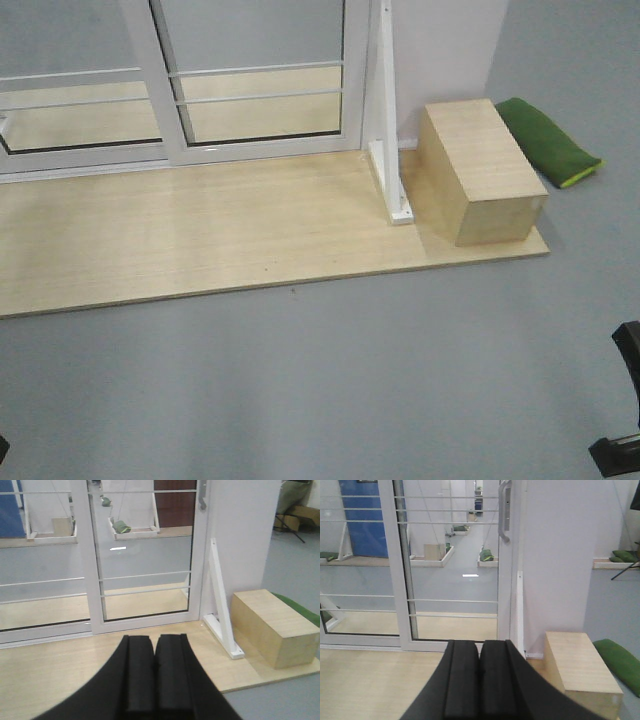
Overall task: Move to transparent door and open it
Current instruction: 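Drive the base up to the white-framed glass door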
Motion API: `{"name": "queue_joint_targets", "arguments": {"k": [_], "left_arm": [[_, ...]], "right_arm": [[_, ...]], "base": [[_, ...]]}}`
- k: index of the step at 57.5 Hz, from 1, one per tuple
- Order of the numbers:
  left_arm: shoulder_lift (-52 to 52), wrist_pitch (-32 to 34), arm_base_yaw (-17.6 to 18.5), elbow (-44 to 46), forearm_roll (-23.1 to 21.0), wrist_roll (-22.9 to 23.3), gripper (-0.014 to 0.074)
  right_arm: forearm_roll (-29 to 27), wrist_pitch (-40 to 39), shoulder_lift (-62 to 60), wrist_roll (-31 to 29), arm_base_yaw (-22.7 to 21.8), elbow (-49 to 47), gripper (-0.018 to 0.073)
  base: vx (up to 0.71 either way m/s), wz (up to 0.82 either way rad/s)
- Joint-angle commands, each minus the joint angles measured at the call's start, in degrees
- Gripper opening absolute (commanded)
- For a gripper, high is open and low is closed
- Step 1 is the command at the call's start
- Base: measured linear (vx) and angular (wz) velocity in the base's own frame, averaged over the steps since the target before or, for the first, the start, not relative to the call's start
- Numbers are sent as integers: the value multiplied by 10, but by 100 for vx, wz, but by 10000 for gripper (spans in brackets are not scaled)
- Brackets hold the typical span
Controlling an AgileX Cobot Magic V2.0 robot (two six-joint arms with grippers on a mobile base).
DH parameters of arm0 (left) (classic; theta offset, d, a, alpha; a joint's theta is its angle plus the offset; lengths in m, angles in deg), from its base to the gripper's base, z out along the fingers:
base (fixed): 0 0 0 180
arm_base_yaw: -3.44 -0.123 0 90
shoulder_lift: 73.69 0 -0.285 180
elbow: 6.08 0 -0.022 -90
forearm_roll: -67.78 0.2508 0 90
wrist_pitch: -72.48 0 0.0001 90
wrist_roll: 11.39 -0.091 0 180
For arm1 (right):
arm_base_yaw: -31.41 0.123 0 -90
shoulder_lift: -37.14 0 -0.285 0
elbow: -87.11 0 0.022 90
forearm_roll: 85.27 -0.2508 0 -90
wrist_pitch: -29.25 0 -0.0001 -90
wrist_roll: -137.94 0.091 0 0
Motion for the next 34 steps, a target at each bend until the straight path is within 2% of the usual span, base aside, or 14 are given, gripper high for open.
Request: {"name": "queue_joint_targets", "arguments": {"k": [1, 34], "left_arm": [[-7, 48, -2, -17, -6, 0, -6], [-7, 48, -2, -17, -6, 0, -6]], "right_arm": [[1, -44, -8, -5, -4, 8, -3], [1, -44, -8, -5, -4, 8, -3]], "base": [[57, 36], [57, 15]]}}
